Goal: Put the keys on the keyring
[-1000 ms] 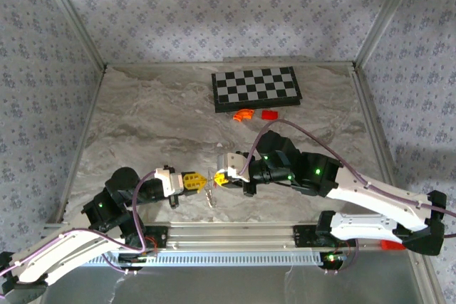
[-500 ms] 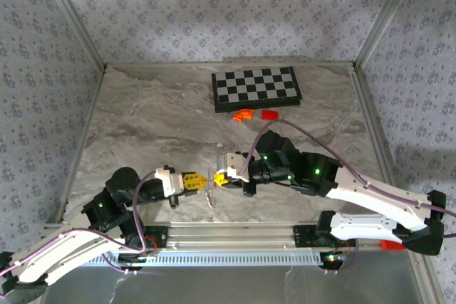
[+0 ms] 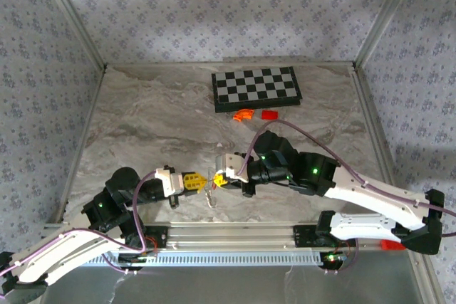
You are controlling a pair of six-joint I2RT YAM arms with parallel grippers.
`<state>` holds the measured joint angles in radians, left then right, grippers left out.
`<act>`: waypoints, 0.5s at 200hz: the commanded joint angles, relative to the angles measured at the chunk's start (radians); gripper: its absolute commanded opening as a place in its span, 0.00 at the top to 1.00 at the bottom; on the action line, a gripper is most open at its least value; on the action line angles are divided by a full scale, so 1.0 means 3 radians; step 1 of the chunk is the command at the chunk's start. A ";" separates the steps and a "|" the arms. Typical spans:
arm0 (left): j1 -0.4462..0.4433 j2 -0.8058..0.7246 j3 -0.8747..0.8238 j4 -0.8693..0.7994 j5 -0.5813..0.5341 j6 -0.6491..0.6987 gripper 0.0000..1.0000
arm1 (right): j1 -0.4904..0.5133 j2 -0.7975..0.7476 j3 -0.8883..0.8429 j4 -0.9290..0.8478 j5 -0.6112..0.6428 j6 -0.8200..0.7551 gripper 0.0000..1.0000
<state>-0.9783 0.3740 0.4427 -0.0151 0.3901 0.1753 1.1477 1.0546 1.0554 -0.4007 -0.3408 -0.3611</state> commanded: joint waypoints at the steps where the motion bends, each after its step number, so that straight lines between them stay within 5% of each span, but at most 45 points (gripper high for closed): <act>1: -0.0027 -0.0022 0.0104 0.0096 0.0073 0.0025 1.00 | -0.0008 -0.0021 0.0015 -0.0060 -0.0035 -0.0070 1.00; 100: -0.0024 -0.0154 -0.0044 0.0495 0.0137 -0.0144 1.00 | -0.0099 -0.0291 -0.0242 0.0257 -0.0300 0.0239 1.00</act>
<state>-0.9783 0.3656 0.4400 0.0189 0.4007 0.1638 1.1336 1.0077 1.0203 -0.3820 -0.3744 -0.3439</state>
